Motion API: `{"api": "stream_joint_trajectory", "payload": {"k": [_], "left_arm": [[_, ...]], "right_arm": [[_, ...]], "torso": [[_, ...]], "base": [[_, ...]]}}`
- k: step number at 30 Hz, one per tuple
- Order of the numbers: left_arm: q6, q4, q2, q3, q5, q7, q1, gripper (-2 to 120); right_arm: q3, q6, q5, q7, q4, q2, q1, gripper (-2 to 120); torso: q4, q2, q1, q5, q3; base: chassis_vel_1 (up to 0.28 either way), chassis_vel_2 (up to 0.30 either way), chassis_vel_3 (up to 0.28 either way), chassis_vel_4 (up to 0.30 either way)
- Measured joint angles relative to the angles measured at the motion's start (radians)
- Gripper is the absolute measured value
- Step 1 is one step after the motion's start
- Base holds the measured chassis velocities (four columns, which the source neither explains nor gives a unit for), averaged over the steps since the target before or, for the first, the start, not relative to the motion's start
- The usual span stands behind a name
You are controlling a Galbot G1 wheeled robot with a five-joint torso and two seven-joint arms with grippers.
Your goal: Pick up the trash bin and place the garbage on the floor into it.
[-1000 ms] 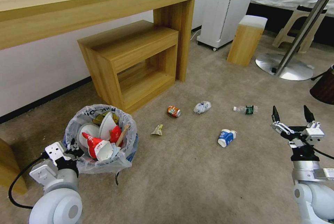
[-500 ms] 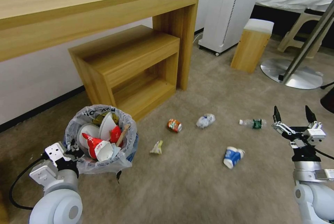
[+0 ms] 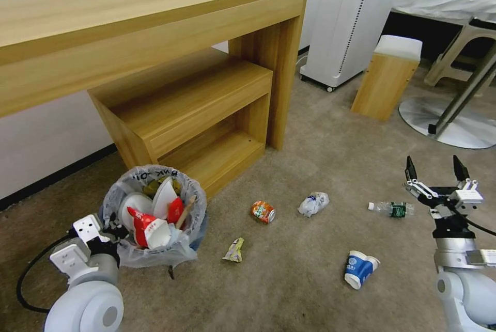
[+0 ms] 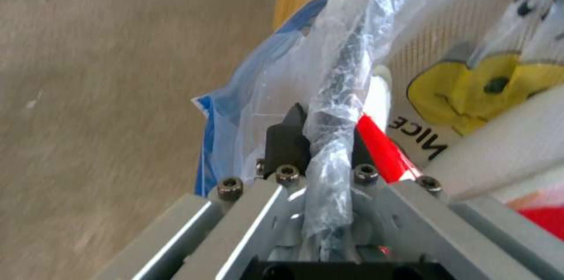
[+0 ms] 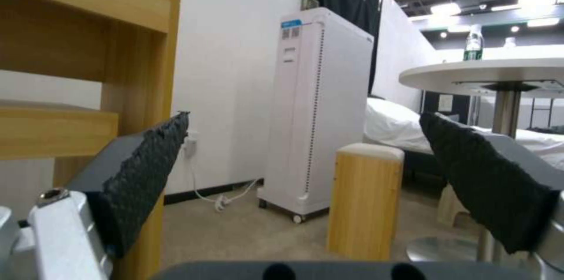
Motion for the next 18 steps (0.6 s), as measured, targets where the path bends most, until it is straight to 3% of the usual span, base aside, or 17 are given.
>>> {"api": "stream_joint_trajectory", "payload": {"k": [6,18], "left_arm": [[0.047,0.001,0.034,0.004,-0.04,-0.06,0.007,1],[0.118,-0.027,0.066,-0.009,-0.389,-0.205,-0.005,1]], "right_arm": [[-0.004,0.0,-0.001,-0.003,-0.005,0.0,0.003,100],[-0.009,0.012,-0.006,-0.008,-0.017,-0.002,0.002,100]], "torso": [[0.0004,0.0,0.0,0.0002,0.0],[0.0003,0.0,0.0,0.0,0.0]], "base": [[0.0,0.0,0.0,0.0],[0.0,0.0,0.0,0.0]]}}
